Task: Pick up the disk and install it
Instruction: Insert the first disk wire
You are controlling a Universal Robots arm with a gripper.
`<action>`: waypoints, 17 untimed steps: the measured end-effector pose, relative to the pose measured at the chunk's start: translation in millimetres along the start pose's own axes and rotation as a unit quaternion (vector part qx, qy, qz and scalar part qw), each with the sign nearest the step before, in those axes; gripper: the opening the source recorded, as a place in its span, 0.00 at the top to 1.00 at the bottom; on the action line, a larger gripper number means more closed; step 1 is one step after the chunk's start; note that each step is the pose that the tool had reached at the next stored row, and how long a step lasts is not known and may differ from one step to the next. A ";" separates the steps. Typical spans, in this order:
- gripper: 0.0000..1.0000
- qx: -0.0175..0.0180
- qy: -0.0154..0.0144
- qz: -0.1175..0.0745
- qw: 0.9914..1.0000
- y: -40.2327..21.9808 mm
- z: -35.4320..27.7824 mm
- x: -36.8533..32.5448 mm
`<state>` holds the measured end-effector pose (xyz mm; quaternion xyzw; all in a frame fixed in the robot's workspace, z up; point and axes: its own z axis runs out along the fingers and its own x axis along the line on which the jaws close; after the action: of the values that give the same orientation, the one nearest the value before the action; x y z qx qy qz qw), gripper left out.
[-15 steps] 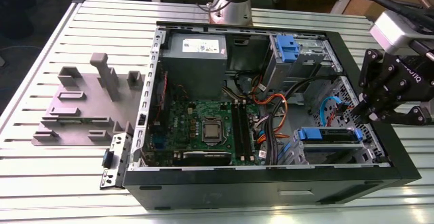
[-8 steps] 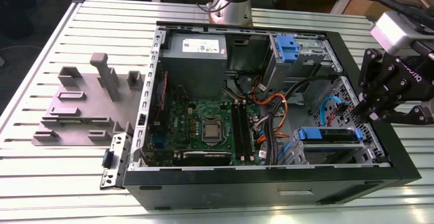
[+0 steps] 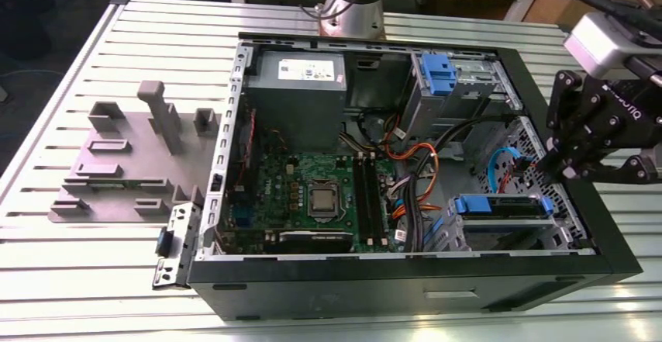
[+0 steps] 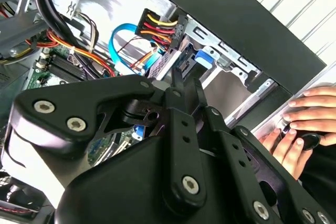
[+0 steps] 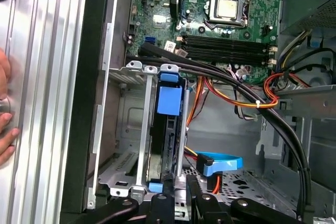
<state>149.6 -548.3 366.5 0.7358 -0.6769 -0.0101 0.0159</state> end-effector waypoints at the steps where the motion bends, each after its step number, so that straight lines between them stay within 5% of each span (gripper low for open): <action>1: 0.76 0.000 0.000 -0.001 1.000 -0.4 0.1 -0.3; 17: 0.69 0.000 0.001 -0.037 0.999 -4.1 1.4 -2.6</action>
<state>153.4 -545.4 365.0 0.7601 -0.6495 -0.0096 0.0162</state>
